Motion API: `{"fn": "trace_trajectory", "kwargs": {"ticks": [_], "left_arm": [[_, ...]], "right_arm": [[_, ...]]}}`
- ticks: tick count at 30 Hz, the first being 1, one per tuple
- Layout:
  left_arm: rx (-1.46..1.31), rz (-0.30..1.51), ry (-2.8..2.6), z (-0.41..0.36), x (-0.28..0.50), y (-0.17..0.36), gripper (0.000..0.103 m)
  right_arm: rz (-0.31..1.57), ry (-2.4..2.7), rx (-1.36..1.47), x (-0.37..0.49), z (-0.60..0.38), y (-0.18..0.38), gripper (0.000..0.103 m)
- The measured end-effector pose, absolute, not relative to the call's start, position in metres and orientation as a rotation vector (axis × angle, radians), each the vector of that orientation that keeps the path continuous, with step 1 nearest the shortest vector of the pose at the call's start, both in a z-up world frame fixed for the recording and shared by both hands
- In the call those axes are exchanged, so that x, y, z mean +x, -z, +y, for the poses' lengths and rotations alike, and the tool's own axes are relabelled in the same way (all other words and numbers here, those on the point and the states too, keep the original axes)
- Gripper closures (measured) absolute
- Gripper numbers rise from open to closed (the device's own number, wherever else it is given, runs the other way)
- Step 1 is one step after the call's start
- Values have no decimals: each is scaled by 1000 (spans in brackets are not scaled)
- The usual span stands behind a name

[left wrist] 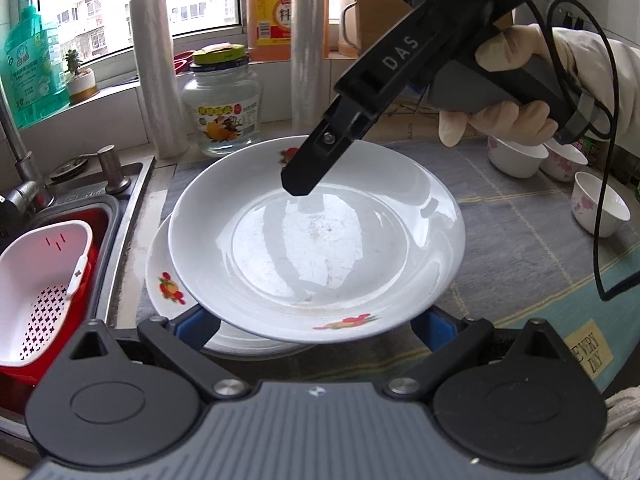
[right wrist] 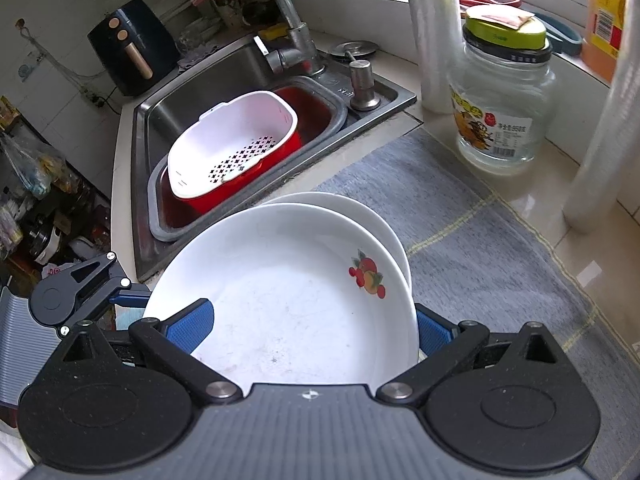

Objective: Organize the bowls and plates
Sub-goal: 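Lower the plate with both tools onto the plate stack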

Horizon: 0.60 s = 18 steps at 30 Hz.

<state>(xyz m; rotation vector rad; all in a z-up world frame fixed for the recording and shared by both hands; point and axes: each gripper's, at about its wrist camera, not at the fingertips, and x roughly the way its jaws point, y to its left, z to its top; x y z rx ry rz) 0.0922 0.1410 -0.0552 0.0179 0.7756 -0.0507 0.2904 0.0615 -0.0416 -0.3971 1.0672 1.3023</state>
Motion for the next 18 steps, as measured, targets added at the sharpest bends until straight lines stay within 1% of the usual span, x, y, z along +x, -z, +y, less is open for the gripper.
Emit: {"fn": "trace_trajectory", "kwargs": {"ticks": [18], "left_arm": [[14,792,83,164,103,69,3]], "right_arm": [[1093,-1251,-375,298,84,54,0]]}}
